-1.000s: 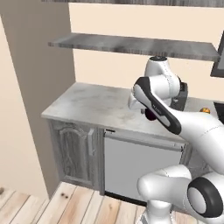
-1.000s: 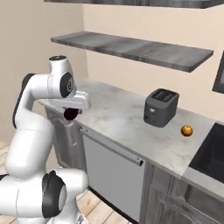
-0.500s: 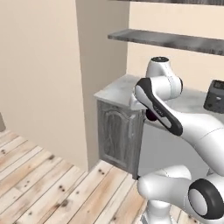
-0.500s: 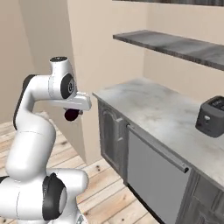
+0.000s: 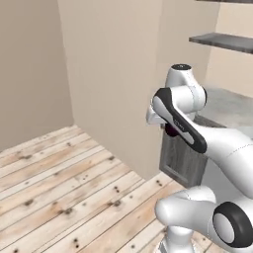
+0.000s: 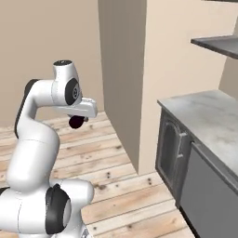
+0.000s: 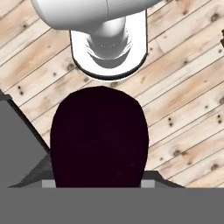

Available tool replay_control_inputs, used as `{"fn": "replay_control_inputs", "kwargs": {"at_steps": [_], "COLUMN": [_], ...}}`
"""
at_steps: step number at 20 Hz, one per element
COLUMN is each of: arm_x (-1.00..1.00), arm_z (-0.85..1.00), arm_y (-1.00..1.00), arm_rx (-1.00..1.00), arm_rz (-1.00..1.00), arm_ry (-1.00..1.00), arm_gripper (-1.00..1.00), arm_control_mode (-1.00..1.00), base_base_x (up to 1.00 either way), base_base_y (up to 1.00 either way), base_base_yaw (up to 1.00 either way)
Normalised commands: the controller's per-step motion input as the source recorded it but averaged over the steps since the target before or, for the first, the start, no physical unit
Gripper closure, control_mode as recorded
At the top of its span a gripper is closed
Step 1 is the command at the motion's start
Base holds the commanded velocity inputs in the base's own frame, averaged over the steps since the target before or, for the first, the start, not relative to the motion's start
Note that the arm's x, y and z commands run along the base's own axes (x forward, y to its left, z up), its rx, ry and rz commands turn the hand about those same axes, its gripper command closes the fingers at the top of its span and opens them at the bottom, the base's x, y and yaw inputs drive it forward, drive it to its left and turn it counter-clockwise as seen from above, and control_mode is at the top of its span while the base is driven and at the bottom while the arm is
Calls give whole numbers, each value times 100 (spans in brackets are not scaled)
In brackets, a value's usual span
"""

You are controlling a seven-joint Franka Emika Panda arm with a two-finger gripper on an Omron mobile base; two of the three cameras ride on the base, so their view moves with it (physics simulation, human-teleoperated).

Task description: Turn on the sink faucet. Then move the eggplant from the counter to the sink. Turn off the sink. Move the vegetable from the sink to the pot next to the stove. Finally move the pot to the front right burner.

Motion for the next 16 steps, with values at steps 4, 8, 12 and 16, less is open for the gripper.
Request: {"fn": "replay_control_inputs", "kwargs": {"at_steps": [4, 8, 12, 16], "arm_x": [0, 0, 0, 0], "arm_z": [0, 0, 0, 0], "arm_y": [0, 0, 0, 0], "arm_rx": [0, 0, 0, 0], "arm_rz": [0, 0, 0, 0], "arm_ry": [0, 0, 0, 0], "arm_gripper": [100, 100, 100, 100], "arm_control_mode": [100, 100, 100, 100], "base_base_x": [-12, -9, -5, -9], "base_base_y": [43, 8, 12, 3], "base_base_yaw": [53, 54, 53, 53]}}
